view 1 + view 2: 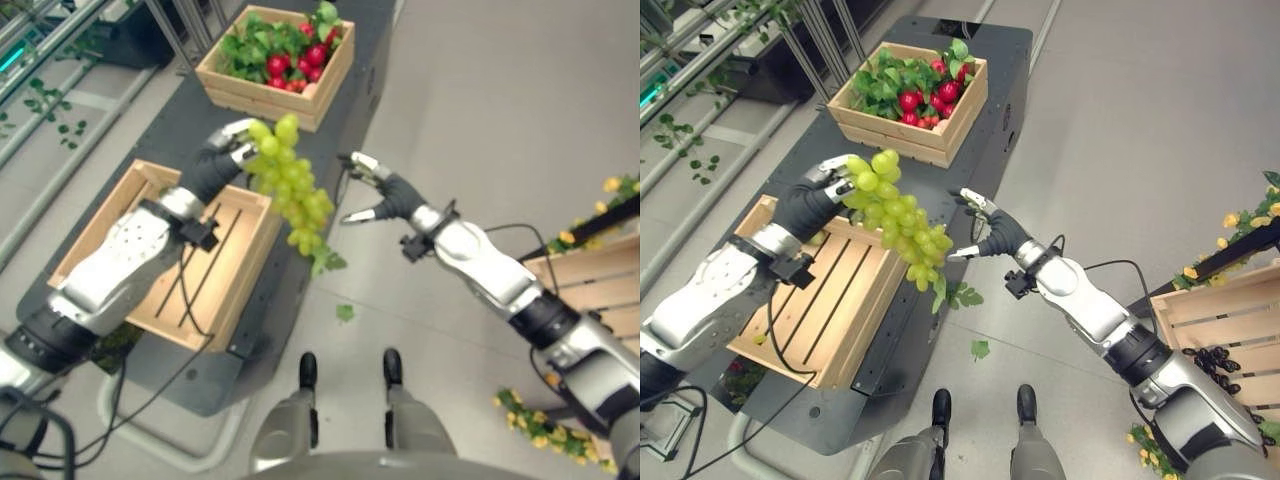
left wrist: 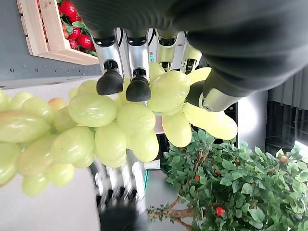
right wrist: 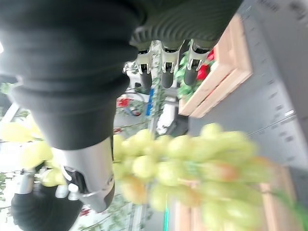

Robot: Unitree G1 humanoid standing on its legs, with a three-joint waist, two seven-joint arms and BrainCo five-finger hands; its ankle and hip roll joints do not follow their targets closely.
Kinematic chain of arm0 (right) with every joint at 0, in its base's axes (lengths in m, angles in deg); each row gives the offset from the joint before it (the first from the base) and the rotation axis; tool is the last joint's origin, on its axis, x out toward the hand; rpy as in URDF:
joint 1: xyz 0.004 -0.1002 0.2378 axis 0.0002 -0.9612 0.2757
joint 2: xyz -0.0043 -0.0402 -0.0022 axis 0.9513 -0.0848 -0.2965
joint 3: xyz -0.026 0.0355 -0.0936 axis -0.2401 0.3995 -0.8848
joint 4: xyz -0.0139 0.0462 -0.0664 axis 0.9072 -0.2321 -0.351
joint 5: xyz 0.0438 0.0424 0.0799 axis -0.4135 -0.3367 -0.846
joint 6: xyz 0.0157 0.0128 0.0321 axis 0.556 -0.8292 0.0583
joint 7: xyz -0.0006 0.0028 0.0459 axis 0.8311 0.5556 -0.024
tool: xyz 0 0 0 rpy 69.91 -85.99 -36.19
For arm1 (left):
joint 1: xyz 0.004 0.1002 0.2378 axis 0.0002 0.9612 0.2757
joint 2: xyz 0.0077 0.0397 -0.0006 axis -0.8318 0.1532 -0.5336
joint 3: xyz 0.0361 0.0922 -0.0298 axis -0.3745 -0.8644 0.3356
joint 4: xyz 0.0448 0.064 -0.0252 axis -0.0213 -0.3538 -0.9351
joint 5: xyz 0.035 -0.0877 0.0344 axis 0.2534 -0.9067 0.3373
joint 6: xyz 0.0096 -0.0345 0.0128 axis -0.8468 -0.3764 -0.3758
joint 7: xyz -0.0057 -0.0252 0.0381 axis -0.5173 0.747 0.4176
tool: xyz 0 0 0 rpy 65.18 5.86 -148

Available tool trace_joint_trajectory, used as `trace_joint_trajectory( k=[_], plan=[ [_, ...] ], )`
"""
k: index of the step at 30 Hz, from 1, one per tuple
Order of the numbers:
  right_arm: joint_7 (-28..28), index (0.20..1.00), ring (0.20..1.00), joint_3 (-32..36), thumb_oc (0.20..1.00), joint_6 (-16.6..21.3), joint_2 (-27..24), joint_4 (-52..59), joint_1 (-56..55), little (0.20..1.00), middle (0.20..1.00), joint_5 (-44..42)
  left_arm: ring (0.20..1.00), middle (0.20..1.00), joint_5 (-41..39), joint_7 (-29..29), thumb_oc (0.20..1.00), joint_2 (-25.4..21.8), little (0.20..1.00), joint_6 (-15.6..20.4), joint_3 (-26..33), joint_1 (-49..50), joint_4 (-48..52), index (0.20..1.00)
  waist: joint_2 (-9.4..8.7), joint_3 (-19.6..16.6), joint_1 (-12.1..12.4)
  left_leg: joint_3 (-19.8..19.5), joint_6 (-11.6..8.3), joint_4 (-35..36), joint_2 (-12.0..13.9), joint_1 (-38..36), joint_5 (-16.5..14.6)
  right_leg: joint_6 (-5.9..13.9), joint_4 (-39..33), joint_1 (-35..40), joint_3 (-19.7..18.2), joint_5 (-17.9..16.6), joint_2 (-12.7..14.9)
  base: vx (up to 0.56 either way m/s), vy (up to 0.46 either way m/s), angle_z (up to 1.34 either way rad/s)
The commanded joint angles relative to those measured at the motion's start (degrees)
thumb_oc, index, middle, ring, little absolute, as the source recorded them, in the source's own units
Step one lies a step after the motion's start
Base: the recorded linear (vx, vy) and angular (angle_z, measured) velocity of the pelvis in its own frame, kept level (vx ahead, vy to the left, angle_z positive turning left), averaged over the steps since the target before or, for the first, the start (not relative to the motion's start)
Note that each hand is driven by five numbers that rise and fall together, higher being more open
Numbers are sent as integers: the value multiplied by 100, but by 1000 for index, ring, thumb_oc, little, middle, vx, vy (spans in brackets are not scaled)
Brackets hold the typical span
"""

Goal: Pick up the fruits from the basket on one side to the basket on the other side

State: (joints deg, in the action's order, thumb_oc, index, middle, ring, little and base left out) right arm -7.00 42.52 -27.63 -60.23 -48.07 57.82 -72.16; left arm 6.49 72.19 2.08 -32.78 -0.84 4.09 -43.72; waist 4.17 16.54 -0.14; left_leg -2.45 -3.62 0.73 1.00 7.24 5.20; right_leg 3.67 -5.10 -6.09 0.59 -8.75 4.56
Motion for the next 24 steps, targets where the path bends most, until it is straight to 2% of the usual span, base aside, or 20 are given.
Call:
trace_joint_trajectory(
  k=[1, 13, 24],
  plan=[
    [42, 1000, 1000, -281, 1000, 181, 344, 22, 244, 1000, 1000, -356, 200, 200, -250, 101, 200, 104, 200, 311, -104, -491, -124, 200, -225, -652, 146, -79, 199, -214, -361, 226, -251, 118, 422, -156, -36, 596, -149, 0, 0, 0],
    [84, 1000, 1000, -817, 1000, 40, 1176, -726, 586, 1000, 1000, -608, 200, 200, -242, 169, 200, 683, 200, 220, -825, -1099, -400, 200, -251, -807, 220, -101, 195, -198, -347, 190, -258, 122, 400, -94, -12, 599, -141, 0, 0, 0],
    [146, 1000, 1000, -910, 1000, -10, 1531, -1134, 571, 1000, 1000, -743, 200, 200, -209, 258, 200, 1183, 200, 229, -1143, -1383, -471, 200, -253, -895, 239, -133, 206, -204, -349, 172, -274, 119, 410, -83, 2, 611, -134, 0, 0, 0]
  ],
)
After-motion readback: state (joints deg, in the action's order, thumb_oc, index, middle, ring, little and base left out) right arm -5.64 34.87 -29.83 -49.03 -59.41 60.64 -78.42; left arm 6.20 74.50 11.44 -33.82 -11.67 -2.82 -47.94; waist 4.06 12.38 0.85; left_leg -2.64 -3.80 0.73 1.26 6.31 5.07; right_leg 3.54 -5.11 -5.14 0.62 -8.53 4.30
